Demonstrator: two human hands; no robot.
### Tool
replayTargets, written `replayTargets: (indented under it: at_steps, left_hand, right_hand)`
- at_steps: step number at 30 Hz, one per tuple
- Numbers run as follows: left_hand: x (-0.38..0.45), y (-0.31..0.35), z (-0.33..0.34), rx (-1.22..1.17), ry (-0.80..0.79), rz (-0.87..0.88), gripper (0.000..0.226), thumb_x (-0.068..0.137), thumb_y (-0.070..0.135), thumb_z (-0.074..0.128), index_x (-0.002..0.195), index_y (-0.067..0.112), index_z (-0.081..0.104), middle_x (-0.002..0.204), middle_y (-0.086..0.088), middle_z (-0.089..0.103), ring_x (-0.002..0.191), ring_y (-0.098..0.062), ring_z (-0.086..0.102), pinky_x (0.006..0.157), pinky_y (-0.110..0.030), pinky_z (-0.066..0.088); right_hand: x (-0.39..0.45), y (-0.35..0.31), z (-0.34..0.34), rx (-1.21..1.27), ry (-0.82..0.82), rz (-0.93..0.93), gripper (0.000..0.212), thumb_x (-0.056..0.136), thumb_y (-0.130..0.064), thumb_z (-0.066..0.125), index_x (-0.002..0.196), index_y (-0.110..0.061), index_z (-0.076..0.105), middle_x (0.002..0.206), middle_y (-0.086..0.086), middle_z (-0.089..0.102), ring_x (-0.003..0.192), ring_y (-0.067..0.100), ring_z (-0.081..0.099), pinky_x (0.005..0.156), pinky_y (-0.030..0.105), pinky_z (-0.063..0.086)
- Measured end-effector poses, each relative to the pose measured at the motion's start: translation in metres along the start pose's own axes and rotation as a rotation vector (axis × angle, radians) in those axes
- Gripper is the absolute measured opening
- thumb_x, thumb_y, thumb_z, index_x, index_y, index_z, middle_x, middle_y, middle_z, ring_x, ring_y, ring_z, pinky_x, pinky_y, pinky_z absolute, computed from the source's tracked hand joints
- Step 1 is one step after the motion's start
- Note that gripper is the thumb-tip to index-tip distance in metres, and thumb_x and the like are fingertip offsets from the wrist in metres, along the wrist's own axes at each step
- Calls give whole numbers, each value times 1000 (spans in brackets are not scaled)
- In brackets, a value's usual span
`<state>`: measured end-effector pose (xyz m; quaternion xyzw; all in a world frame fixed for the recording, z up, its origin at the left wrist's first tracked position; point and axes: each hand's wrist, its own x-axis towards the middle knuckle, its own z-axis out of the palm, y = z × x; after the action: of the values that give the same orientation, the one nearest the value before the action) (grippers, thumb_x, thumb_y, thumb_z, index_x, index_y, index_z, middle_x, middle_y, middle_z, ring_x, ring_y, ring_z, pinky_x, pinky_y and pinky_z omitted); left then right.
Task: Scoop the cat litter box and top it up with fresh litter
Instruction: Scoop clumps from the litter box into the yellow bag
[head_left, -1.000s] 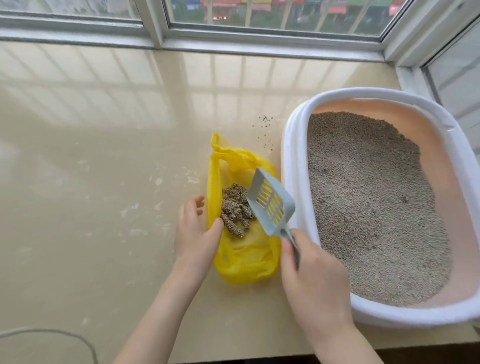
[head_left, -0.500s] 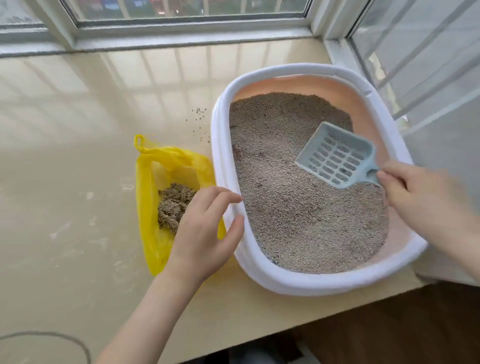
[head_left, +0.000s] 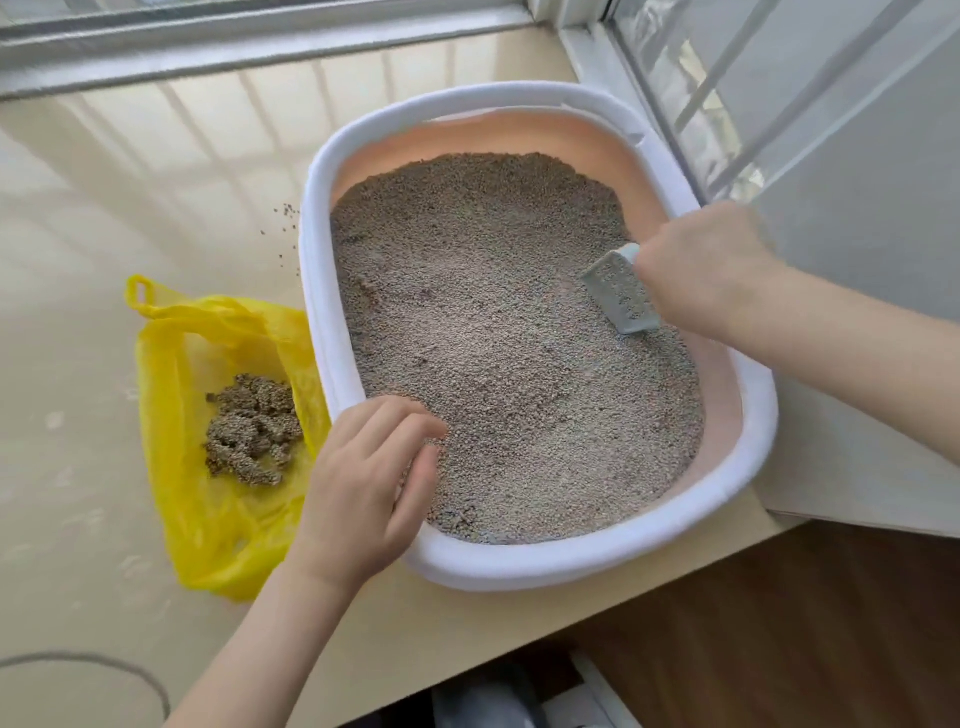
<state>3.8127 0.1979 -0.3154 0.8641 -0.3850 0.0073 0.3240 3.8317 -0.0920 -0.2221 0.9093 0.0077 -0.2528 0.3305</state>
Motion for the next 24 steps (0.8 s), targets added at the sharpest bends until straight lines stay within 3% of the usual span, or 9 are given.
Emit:
replayTargets:
  at_steps: [2,5,8,14,20,24]
  left_hand:
    - [0,1,0,3,1,-6,31,96,18,38,92,6,67,96,-4,63,98,-22,58,94,-26,38]
    - [0,2,-1,3,13,-18,32,96,16,37,92,6,67,96,-5,64,98,-22,58,93,-27,39]
    - [-1,1,0,-2,23,-26,33,96,15,36,92,5,67,97,-5,64,98,-22,58,93,-27,40]
    - [0,2,1,20,30,-24,32,96,13,35,91,4,65,94,-5,62,93,-24,58,91,-29,39]
    - [0,2,2,19,40,-35,32,96,13,34,89,4,64,92,-5,61,90,-24,57,89,-29,39]
    - [1,2,2,9,39,-35,30,96,13,33,82,4,59,81,-5,55,76,-25,51,76,-34,41]
  right_hand:
    - [-2,-13,-12,-38,43,-137,19,89,-7,53,98,-21,61,57,-5,32,49,17,35,42,21,20]
    - [-11,-27,-21,-59,103,-296,18,86,-5,54,75,-19,50,58,-5,33,59,22,40,44,23,25]
    - [-4,-14,-14,-89,146,-307,28,87,-12,52,62,-13,40,54,-6,33,53,19,40,44,20,28]
    - [17,0,31,198,120,-347,38,89,-38,51,63,-10,54,56,0,52,62,24,54,50,22,35]
    - [12,-40,33,336,113,-490,38,88,-38,51,64,-9,54,50,-1,47,55,20,48,48,22,30]
    - [4,-70,32,493,87,-522,35,88,-37,52,67,-10,60,57,-2,58,58,20,54,52,22,42]
